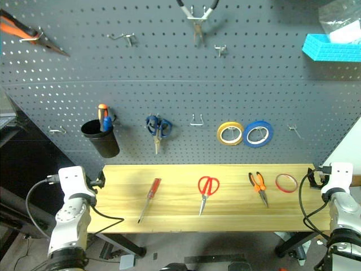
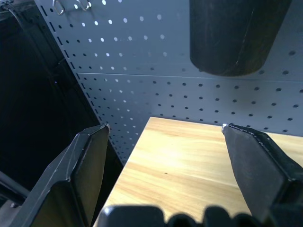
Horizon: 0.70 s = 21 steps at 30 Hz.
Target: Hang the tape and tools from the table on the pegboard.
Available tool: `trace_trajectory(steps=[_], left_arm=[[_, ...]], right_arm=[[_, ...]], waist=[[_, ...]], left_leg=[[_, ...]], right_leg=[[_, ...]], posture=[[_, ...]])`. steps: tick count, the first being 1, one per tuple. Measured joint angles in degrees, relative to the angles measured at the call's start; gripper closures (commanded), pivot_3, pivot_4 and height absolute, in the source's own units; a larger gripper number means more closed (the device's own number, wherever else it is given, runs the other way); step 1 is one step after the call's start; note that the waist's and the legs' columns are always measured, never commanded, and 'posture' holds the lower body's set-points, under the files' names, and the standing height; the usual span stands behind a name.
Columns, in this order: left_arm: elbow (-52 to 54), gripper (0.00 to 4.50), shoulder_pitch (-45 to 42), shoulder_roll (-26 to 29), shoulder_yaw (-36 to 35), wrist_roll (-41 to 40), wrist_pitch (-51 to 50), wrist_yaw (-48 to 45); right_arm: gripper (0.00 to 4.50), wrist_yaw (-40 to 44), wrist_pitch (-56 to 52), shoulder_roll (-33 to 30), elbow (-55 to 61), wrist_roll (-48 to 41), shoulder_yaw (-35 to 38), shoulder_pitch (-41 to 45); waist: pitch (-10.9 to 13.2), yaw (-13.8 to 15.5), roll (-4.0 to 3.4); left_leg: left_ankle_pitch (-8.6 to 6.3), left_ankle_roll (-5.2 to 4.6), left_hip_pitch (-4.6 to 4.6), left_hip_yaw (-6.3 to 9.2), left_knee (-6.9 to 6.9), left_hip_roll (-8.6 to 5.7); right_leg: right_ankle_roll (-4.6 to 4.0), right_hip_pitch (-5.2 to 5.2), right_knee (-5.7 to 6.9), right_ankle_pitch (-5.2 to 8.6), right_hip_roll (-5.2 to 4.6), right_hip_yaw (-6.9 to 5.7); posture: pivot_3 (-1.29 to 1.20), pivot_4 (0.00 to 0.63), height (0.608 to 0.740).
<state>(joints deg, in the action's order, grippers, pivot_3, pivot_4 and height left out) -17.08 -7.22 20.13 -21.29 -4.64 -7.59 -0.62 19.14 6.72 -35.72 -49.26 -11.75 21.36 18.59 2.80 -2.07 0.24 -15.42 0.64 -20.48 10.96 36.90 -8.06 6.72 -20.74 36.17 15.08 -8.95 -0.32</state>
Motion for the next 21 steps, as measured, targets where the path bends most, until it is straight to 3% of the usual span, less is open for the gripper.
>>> trace_trajectory(steps=[13,21], left_arm=[[-0.2,0.40,1.2,0.6,-0.2,-1.1,-3.2,0.2],[8.4,0.40,4.3,-0.3,-1.5,-4.6,-12.1,-1.3]], right_arm=[[0.16,1.1,-1.2,0.3,1.0,-0.6,-0.2,-0.1],[0.16,2.2,-13.7,3.2,16.8,-3.1,-1.0,-5.2]], waist=[[0.0,0.1,0.03],[0.5,0.4,0.29]], left_leg=[[0.00,-0.01,-0.07,-0.38,0.00,0.10],[-0.11,-0.18,-0.25,-0.61,0.11,0.21]], right_leg=[[0.05,-0.31,0.11,-0.07,0.14,0.44],[0.03,-0.77,0.65,-0.06,0.23,0.77]], posture=[[-0.02,0.008,0.740],[-0.06,0.100,0.740]])
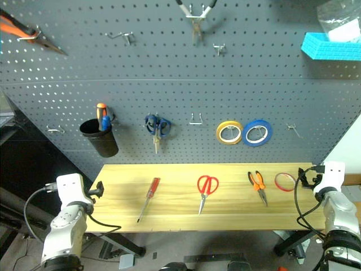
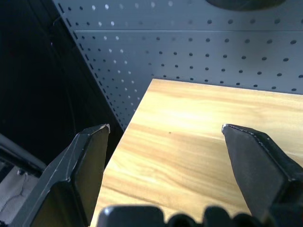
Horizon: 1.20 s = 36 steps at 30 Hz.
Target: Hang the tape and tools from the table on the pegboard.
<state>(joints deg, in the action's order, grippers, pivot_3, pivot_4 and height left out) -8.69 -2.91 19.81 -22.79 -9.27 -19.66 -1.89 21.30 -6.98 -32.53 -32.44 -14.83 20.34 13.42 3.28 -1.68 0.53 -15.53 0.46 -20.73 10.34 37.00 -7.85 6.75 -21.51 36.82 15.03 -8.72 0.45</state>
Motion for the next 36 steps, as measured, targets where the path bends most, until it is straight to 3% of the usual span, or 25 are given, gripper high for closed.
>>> trace_trajectory(steps=[4,8,10,13,16,19,26,32,36], left_arm=[[7.7,0.40,0.6,-2.5,1.1,-3.5,-6.3,-1.2],[13.2,0.40,-0.2,-1.1,6.2,-4.7,-12.2,-5.4],[15.2,0.40,-1.2,1.4,10.6,-4.6,-14.2,-9.3],[20.2,0.40,-5.3,7.3,20.2,-4.4,-15.3,-19.1],[23.9,0.40,-11.1,9.7,28.1,-5.6,-15.5,-28.6],[24.1,0.40,-15.3,11.0,32.9,-6.2,-15.3,-35.4],[22.5,0.40,-21.5,12.5,36.8,-6.1,-14.0,-45.0],[21.5,0.40,-23.1,12.5,38.3,-5.7,-12.6,-47.8],[21.6,0.38,-23.1,12.4,38.6,-5.5,-12.4,-48.3]], right_arm=[[0.16,-0.3,-8.0,0.9,10.6,-0.5,-1.5,-3.6],[0.16,-0.3,-13.4,1.0,17.6,0.2,-3.5,-5.0],[0.16,0.2,-15.2,0.8,18.8,0.8,-5.1,-5.1],[0.16,2.1,-17.3,-0.7,19.6,2.8,-8.9,-3.9],[0.16,4.0,-17.9,-1.1,18.1,4.4,-12.0,0.7],[0.16,5.7,-17.9,-2.3,12.8,5.8,-13.6,6.1],[0.16,7.2,-12.8,-2.7,-6.1,11.2,-17.6,18.4],[0.16,10.3,-7.9,-2.6,-22.8,14.8,-20.7,27.3],[1.04,12.8,-7.0,-2.6,-29.4,16.1,-21.6,31.6]], waist=[[1.6,0.0,0.03],[4.0,0.0,0.07],[5.1,-0.1,0.06],[7.7,-0.3,0.17],[9.4,-0.7,0.18],[10.9,-1.8,0.39],[12.9,-3.2,0.63],[14.5,-3.2,0.81],[14.7,-3.2,0.89]], left_leg=[[0.02,0.02,-0.01,-0.11,0.08,0.29],[0.10,0.17,-0.07,-0.27,0.05,0.64],[0.11,0.19,-0.14,-0.40,-0.01,0.74],[0.14,0.16,-0.33,-0.80,0.01,0.84],[0.12,0.13,-0.44,-1.05,0.01,0.85],[0.10,0.14,-0.60,-1.11,-0.04,0.99],[0.13,0.48,-2.11,-1.49,0.09,1.48],[0.13,0.47,-2.18,-1.69,0.25,1.50],[0.13,0.47,-2.18,-1.75,0.29,1.56]], right_leg=[[0.02,-0.01,0.04,0.00,0.27,0.03],[-0.11,-0.23,0.15,-0.08,0.58,0.12],[-0.50,-0.42,0.16,-0.29,0.66,0.22],[-0.71,-0.70,0.13,-0.47,0.69,0.46],[-0.72,-0.81,0.03,-0.50,0.66,0.60],[-0.74,-1.04,0.07,-0.50,0.70,0.55],[-0.91,-2.58,0.17,-0.62,1.01,0.52],[-1.01,-2.65,0.18,-0.71,1.03,0.53],[-1.01,-2.64,0.18,-0.74,1.08,0.51]], posture=[[-0.08,0.150,0.740],[-0.10,0.199,0.740],[-0.12,0.250,0.740],[-0.13,0.287,0.740],[-0.14,0.312,0.740],[-0.14,0.336,0.740],[-0.13,0.363,0.740],[-0.11,0.365,0.740],[-0.11,0.358,0.740]])
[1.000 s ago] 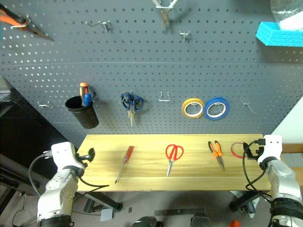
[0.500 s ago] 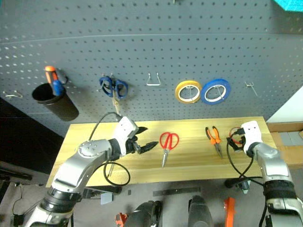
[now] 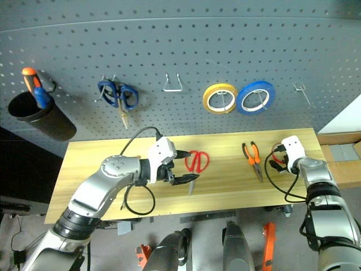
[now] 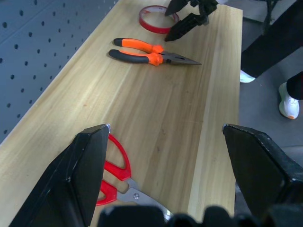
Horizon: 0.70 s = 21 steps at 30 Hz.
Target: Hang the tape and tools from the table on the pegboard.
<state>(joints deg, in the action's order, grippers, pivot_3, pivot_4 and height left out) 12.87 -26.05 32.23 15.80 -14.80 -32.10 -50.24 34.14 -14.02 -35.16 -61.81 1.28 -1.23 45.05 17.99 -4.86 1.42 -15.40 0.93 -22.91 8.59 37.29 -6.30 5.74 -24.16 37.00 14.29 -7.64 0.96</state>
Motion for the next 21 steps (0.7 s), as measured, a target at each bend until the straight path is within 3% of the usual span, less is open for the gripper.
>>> trace_trajectory(steps=[10,17,21], left_arm=[[0.0,0.38,0.0,-0.7,0.3,0.7,1.2,-1.8],[0.8,0.38,-0.1,-1.1,0.5,-0.6,1.2,-4.4],[0.8,0.38,-1.2,-2.6,1.1,-0.9,1.2,-4.9]], right_arm=[[4.45,5.1,-0.3,-0.1,-3.9,2.5,-1.8,2.2],[4.48,4.8,-0.1,-0.1,-2.9,2.8,-1.8,1.0],[4.48,2.8,-0.6,-0.9,8.4,1.9,0.3,-6.5]], waist=[[0.0,0.1,0.01],[0.0,0.1,0.02],[0.0,0.3,0.00]], left_leg=[[-0.03,0.03,-0.10,0.17,0.57,-0.01],[-0.01,0.03,-0.08,0.23,0.71,0.08],[0.00,0.05,-0.16,0.26,0.72,0.06]], right_leg=[[0.09,0.08,0.08,-0.21,0.07,0.00],[0.10,0.12,0.10,-0.47,0.20,0.02],[0.11,0.07,0.10,-0.48,0.19,0.02]], posture=[[-0.11,0.331,0.740],[-0.14,0.322,0.740],[-0.16,0.321,0.740]])
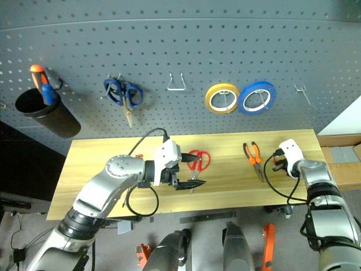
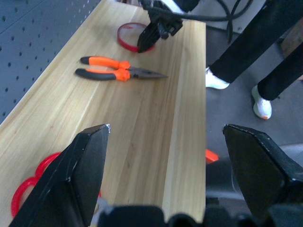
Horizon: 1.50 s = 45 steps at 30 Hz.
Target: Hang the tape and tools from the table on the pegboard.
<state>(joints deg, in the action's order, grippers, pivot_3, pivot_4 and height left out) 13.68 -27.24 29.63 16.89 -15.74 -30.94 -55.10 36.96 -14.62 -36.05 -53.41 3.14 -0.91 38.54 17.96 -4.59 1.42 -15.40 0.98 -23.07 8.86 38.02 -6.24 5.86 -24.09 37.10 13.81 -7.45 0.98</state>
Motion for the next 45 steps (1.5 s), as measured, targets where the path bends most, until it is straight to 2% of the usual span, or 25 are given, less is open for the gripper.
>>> trace_trajectory(steps=[4,5,6,9,12,14,16,18,23,31,36,45], left_arm=[[-0.1,0.38,-1.8,-1.4,-0.1,-0.3,0.1,-0.1],[-0.5,0.38,-2.6,-2.4,0.0,-0.4,0.3,0.0],[-0.6,0.38,-3.2,-3.2,-0.2,-0.4,1.0,0.2],[-1.5,0.38,-5.1,-5.4,-0.5,0.3,4.1,1.3],[-3.0,0.38,-6.7,-7.4,-0.5,1.9,9.3,3.3],[-3.9,0.38,-6.9,-8.6,-0.6,2.8,11.9,4.7],[-5.4,0.38,-7.0,-11.4,-1.9,4.2,15.2,8.5],[-5.8,0.38,-7.3,-13.4,-2.3,5.2,17.5,11.3],[-6.6,0.38,-7.3,-16.0,-2.7,8.0,20.5,16.2],[-6.7,0.38,-7.1,-18.3,-2.8,4.4,14.8,16.8],[-6.6,0.38,-7.3,-18.4,-3.0,3.4,13.3,16.8],[-6.5,0.38,-7.6,-18.0,-3.8,3.0,12.3,17.0]], right_arm=[[4.48,-3.4,-4.9,-1.8,24.7,-0.7,4.1,-14.6],[4.48,-4.9,-7.5,-2.0,34.0,-0.9,6.6,-19.6],[4.48,-6.5,-10.0,-1.7,44.2,-1.0,8.9,-25.2],[4.48,-11.2,-15.4,1.1,64.9,-0.1,13.3,-34.6],[4.48,-16.6,-19.3,6.6,80.0,1.8,13.4,-40.2],[4.48,-19.3,-21.1,9.5,85.5,2.9,12.7,-41.4],[4.48,-22.6,-22.0,13.3,92.1,4.6,10.3,-41.0],[4.48,-24.1,-22.0,14.6,95.8,4.9,8.3,-38.7],[4.48,-25.9,-22.4,16.2,92.8,2.2,12.3,-24.9],[4.48,-25.6,-17.6,14.3,72.0,-2.9,17.7,-15.0],[4.48,-24.4,-10.2,12.1,57.3,-5.2,17.9,-9.2],[4.48,-22.0,-3.5,12.9,37.3,-13.0,20.3,0.5]], waist=[[0.0,-0.1,-0.13],[0.0,-0.1,-0.21],[0.0,-0.1,-0.22],[0.0,-0.4,-0.21],[0.0,-0.6,-0.18],[0.0,-0.7,-0.20],[0.0,-0.7,-0.20],[0.0,-0.8,-0.19],[0.0,-1.1,-0.17],[0.0,-1.1,-0.17],[0.0,-1.5,-0.17],[0.0,-1.9,-0.17]], left_leg=[[0.00,0.02,-0.29,-0.04,0.05,-0.01],[0.00,0.01,-0.36,-0.04,0.05,-0.02],[0.00,0.02,-0.40,-0.01,0.05,0.02],[0.00,0.01,-0.40,-0.06,0.07,0.06],[0.02,0.02,-0.31,-0.10,0.06,0.15],[0.00,-0.11,-0.29,-0.15,0.05,0.18],[0.09,-0.10,-0.28,-0.15,0.07,0.22],[0.21,-0.10,-0.28,-0.16,0.07,0.22],[0.34,-0.16,-0.04,-0.28,0.03,0.27],[0.34,-0.15,-0.06,-0.58,-0.05,0.34],[0.33,-0.17,-0.02,-0.99,-0.05,0.45],[0.33,-0.16,0.04,-1.13,-0.05,0.55]], right_leg=[[0.02,-0.29,-0.04,0.00,-0.04,0.01],[0.02,-0.39,-0.02,0.00,-0.05,0.02],[0.02,-0.43,0.00,0.00,-0.03,-0.02],[0.03,-0.47,0.09,-0.02,0.02,0.03],[-0.01,-0.46,0.11,-0.16,0.11,0.07],[0.00,-0.46,0.08,-0.32,0.16,0.14],[-0.02,-0.46,0.02,-0.49,0.21,0.15],[0.00,-0.44,-0.04,-0.63,0.22,0.15],[0.00,-0.21,-0.09,-0.77,0.29,0.20],[-0.02,-0.30,-0.12,-0.78,0.31,0.24],[-0.05,-0.33,-0.08,-0.79,0.35,0.30],[-0.13,-0.33,-0.08,-0.86,0.45,0.39]], posture=[[-0.19,0.327,0.740],[-0.20,0.328,0.740],[-0.20,0.328,0.740],[-0.22,0.333,0.740],[-0.24,0.336,0.740],[-0.25,0.336,0.740],[-0.26,0.336,0.740],[-0.26,0.334,0.740],[-0.25,0.329,0.740],[-0.22,0.320,0.740],[-0.21,0.317,0.740],[-0.20,0.313,0.740]])
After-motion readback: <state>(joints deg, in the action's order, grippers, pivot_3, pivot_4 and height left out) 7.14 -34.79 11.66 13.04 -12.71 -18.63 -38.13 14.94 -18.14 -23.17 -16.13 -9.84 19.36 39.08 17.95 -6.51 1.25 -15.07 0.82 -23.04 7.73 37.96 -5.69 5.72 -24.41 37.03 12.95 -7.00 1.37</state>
